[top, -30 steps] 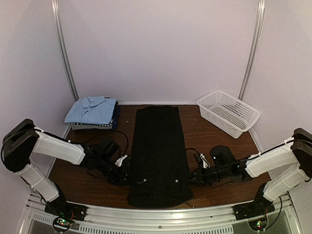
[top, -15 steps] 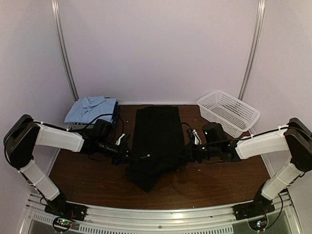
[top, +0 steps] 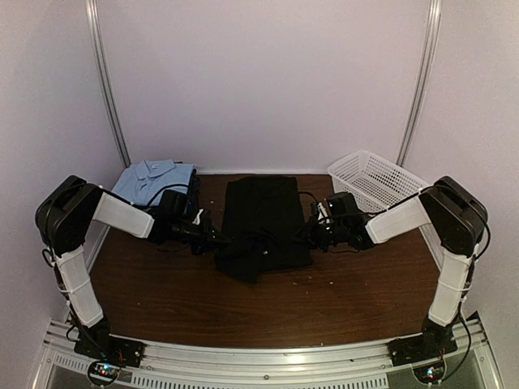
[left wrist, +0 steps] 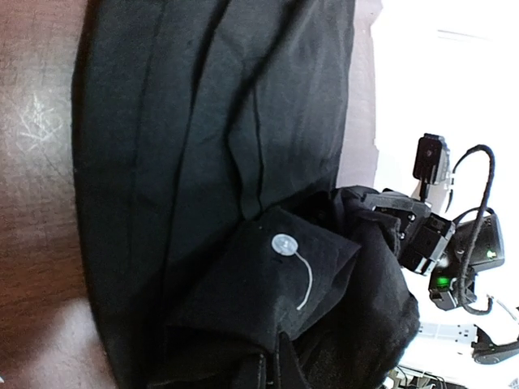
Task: Fold and stack the long sleeve shirts
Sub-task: Fold the rectangle-folded shirt at the center of the board.
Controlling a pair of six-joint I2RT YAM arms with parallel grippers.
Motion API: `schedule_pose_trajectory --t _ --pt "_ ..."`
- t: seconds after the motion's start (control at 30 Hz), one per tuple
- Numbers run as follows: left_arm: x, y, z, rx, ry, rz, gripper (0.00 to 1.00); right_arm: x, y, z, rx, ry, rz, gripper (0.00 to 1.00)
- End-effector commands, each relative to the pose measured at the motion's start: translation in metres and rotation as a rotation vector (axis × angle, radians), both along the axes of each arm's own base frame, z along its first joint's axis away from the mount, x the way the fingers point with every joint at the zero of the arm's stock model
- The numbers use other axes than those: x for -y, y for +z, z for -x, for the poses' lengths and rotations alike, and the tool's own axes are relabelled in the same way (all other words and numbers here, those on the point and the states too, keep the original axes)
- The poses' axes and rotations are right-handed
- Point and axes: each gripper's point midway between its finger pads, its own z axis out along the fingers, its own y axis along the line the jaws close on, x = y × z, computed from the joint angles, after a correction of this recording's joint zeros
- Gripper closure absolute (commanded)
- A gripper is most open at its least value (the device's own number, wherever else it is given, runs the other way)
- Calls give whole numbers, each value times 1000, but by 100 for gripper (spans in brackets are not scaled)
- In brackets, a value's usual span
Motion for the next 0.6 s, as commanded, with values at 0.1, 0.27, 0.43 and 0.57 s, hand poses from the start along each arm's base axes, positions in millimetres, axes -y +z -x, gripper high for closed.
schedule_pose_trajectory --t 0.1,0.27,0.43,0.57 --pt "1 7 -10 57 14 9 100 3 13 -5 45 -31 -18 100" --pt "0 6 -6 52 10 10 100 13 2 0 21 -62 5 100" --pt "-4 2 1 41 16 0 100 18 -5 8 8 -74 3 100" --pt "-5 -3 2 35 17 -6 100 22 -8 8 6 -87 16 100"
